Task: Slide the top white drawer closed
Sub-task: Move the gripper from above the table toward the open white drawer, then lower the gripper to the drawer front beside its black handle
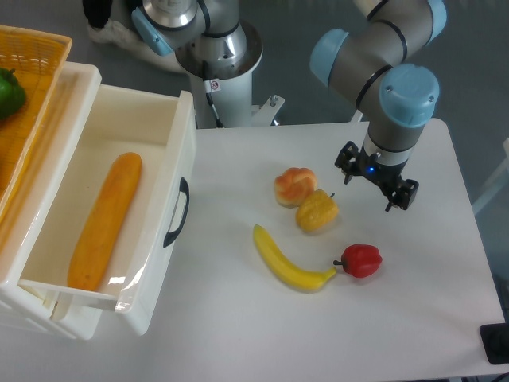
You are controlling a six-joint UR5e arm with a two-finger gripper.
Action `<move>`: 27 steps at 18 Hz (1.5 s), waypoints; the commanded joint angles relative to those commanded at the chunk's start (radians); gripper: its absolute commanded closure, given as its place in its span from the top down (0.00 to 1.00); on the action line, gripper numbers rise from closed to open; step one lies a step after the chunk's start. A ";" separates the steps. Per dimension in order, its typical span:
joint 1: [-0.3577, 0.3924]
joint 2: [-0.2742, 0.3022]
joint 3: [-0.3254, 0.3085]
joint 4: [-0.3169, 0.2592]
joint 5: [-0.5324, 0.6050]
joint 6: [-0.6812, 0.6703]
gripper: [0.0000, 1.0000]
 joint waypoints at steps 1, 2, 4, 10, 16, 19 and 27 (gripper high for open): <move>-0.011 0.000 -0.002 -0.005 0.003 -0.054 0.56; -0.024 0.000 -0.006 -0.011 0.003 -0.104 0.36; -0.055 0.000 -0.008 -0.021 0.003 -0.224 0.08; -0.153 -0.009 0.006 -0.023 -0.073 -0.597 0.00; -0.172 -0.002 0.026 -0.061 -0.379 -0.704 0.00; -0.186 -0.008 0.058 -0.156 -0.487 -0.756 0.00; -0.242 0.003 0.060 -0.299 -0.564 -0.770 0.00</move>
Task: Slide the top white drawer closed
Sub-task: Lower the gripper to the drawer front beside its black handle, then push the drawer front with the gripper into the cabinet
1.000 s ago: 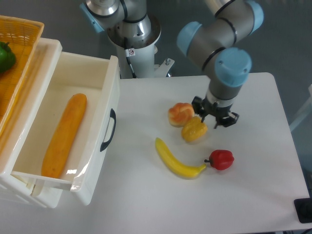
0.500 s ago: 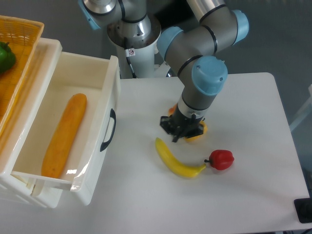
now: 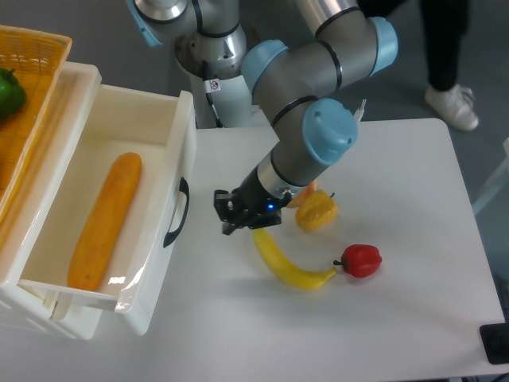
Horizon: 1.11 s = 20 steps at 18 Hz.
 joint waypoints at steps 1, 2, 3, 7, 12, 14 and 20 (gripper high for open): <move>-0.009 0.000 0.002 -0.012 -0.002 0.000 0.00; -0.011 0.002 0.000 -0.020 -0.003 0.000 0.00; -0.012 0.002 0.000 -0.029 -0.009 0.000 0.00; -0.025 0.012 0.002 -0.052 -0.026 -0.002 0.00; -0.026 0.043 0.003 -0.075 -0.054 -0.002 0.00; -0.038 0.044 0.003 -0.077 -0.058 -0.003 0.00; -0.106 0.043 0.011 -0.066 -0.074 -0.069 0.00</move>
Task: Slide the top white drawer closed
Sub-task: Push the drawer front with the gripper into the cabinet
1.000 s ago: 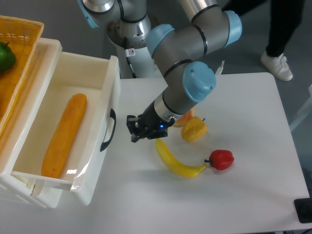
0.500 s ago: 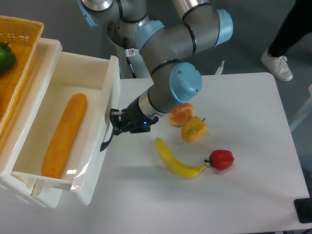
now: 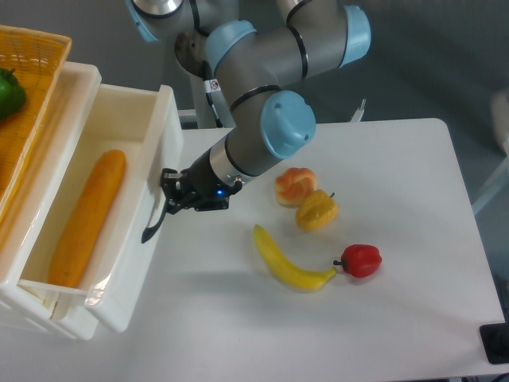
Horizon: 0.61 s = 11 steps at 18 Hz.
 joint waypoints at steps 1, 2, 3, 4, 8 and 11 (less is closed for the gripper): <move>-0.012 -0.002 0.000 0.003 0.002 -0.006 0.00; -0.018 -0.003 0.000 0.003 0.002 -0.008 0.00; -0.023 -0.005 0.000 0.003 0.000 -0.008 0.00; -0.032 -0.006 0.000 0.003 0.000 -0.009 0.00; -0.061 -0.006 0.000 0.003 0.000 -0.034 0.00; -0.081 -0.006 -0.002 0.005 0.000 -0.046 0.00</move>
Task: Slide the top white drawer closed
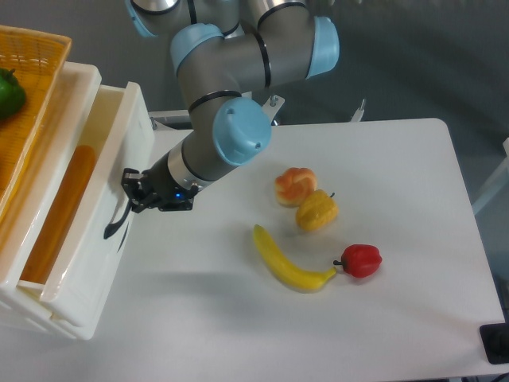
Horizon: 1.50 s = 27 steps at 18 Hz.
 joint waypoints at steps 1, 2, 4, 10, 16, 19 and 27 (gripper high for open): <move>-0.006 0.000 0.000 0.000 0.000 -0.002 0.00; -0.012 0.000 0.000 0.000 0.000 -0.003 0.00; -0.022 0.000 -0.002 0.000 0.000 -0.003 0.00; -0.041 0.005 -0.002 0.000 0.000 -0.015 0.00; -0.040 0.005 0.002 0.000 0.008 -0.017 0.00; -0.012 0.002 0.009 0.032 0.053 -0.005 0.28; 0.122 -0.006 0.032 0.216 0.262 -0.005 1.00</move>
